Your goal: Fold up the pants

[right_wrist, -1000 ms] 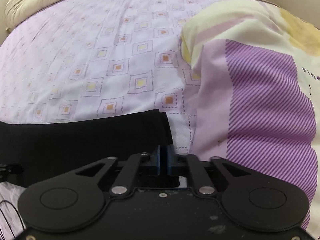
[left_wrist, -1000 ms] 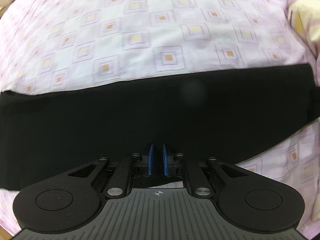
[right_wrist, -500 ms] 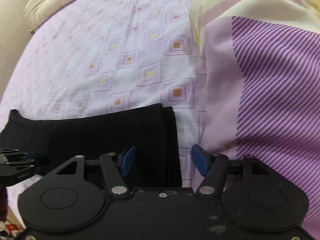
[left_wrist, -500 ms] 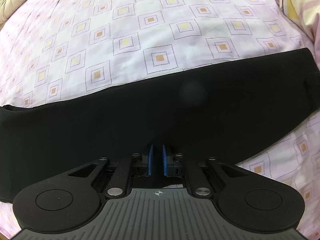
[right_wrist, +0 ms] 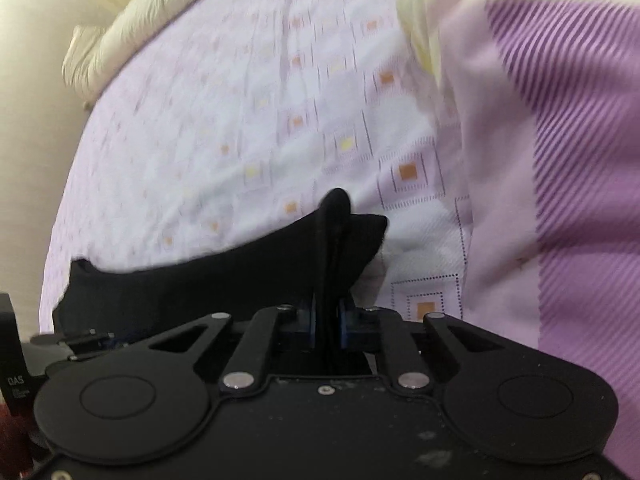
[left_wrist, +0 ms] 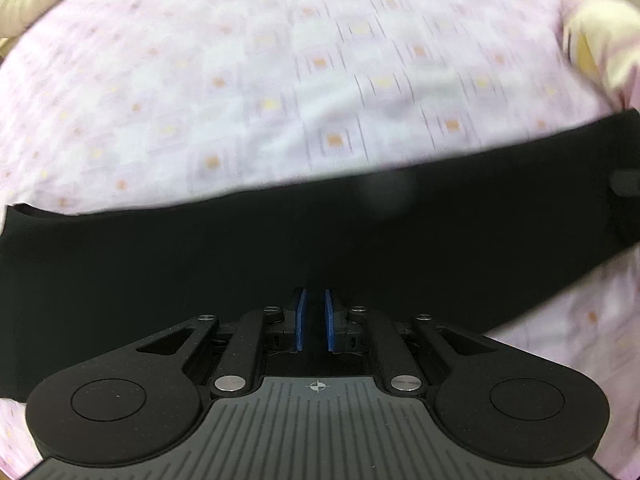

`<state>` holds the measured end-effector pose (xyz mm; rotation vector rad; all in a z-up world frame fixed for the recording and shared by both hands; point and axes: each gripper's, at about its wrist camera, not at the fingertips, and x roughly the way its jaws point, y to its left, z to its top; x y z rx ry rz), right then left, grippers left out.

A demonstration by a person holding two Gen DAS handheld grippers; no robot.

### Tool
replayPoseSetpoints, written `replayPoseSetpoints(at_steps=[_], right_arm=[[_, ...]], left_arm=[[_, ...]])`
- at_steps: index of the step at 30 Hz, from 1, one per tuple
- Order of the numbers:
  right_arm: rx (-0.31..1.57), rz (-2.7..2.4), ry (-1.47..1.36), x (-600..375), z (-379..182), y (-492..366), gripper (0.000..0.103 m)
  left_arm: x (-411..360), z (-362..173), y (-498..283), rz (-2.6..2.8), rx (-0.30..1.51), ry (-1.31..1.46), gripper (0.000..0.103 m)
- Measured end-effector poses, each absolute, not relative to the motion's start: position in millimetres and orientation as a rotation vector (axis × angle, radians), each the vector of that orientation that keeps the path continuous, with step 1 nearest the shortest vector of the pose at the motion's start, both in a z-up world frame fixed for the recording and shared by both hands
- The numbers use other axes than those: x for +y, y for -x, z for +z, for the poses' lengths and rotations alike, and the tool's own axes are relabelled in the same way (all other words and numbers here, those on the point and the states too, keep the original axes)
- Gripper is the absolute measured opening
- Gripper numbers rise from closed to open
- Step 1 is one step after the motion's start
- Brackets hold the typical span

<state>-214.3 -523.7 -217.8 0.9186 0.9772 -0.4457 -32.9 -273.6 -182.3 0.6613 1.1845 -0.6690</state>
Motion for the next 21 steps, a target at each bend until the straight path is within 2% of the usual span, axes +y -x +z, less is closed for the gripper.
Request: replayPoseSetpoints(at_steps=[13,15,21], right_arm=[[0.928,-0.498,-0.782,-446,-118,190,0.012],[0.94,-0.498,-0.74,-429,-103,173,0.012],[0.966,-0.433,-0.663,-355,-82,107,0.012]], left_arm=[[-297,-196,7,-0.711,1.082,-0.753,0.008],[-281,-187,-4,-0.716,1.104,-0.662,0.013],[-196,-157,-51,-0.631,1.119,-0.517,0.013]])
